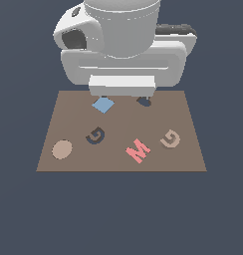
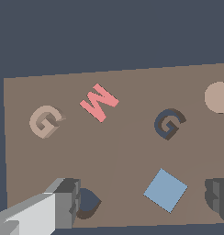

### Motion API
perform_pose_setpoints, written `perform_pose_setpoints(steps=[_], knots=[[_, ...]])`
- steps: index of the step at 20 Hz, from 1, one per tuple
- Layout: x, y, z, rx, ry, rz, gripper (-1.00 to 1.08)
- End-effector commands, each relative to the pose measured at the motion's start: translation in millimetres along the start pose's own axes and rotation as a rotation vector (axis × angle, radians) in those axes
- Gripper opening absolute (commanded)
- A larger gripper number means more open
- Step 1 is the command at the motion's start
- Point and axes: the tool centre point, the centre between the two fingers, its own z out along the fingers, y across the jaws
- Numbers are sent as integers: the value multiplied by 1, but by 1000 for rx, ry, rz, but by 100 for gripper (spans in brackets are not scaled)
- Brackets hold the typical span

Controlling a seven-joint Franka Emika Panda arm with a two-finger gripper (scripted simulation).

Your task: Insert a designated object into the corresponding slot on a board.

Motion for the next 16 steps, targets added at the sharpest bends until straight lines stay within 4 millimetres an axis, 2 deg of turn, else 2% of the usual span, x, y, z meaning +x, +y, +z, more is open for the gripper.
perform_pose_setpoints(steps=[1,9,16], knots=[[0,0,0,0,0,0,100],[-1,-6,5,-2,0,31,100],[-2,-22,19,-6,-1,108,100]])
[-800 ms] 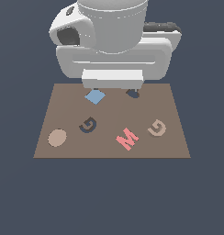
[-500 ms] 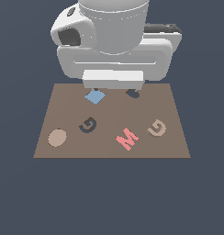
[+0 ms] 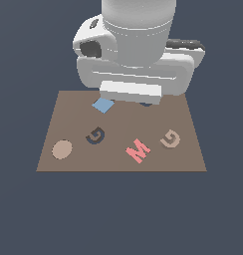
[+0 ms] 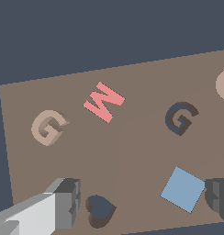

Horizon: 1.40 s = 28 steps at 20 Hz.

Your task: Insert a designated object into the corresponding slot on a board.

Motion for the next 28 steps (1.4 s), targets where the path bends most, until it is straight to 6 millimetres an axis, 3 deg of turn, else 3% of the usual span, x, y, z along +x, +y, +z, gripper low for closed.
perform_pose_setpoints(steps=[1,12,20,28], knots=[[-1,-7,6,-2,-1,34,100],[0,-56,48,-14,-4,267,100],[11,-94,83,-25,-7,461,100],[23,-119,107,-31,-10,597,100]])
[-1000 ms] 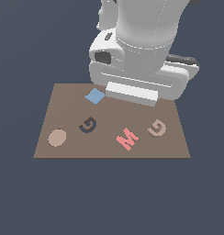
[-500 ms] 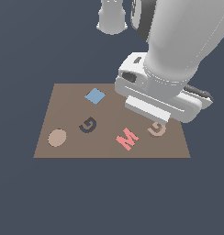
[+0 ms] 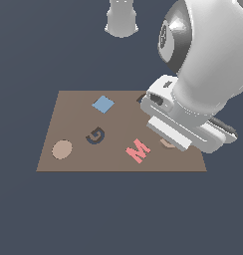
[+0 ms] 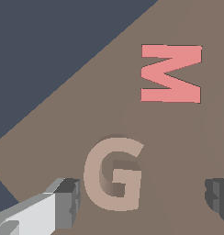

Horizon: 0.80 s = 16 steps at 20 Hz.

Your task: Insert a designated object into the corresponding slot on a board.

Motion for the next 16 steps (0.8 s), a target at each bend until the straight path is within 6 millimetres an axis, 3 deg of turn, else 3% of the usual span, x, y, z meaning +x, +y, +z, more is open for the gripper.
perform_pose_setpoints(steps=[1,16], knots=[[0,-7,6,-1,0,36,100],[1,-19,22,-4,-2,92,100]])
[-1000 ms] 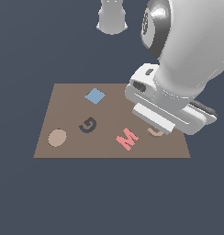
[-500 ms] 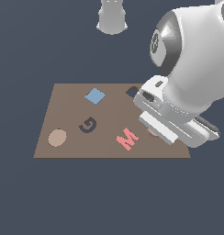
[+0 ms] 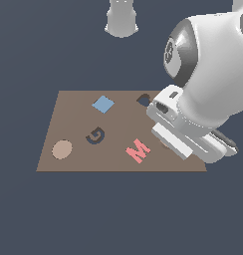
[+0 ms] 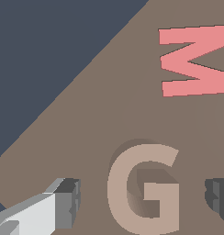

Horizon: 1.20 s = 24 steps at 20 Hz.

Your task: Insert a designated object into the corresponding slot on a board.

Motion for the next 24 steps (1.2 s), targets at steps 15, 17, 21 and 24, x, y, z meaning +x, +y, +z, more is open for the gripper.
perform_pose_setpoints(steps=[15,17,21,24], knots=[[1,0,17,-1,-1,4,-100],[1,0,17,-1,-1,4,-100],[3,3,17,-1,-1,4,-100],[10,11,16,-1,-1,3,-100]])
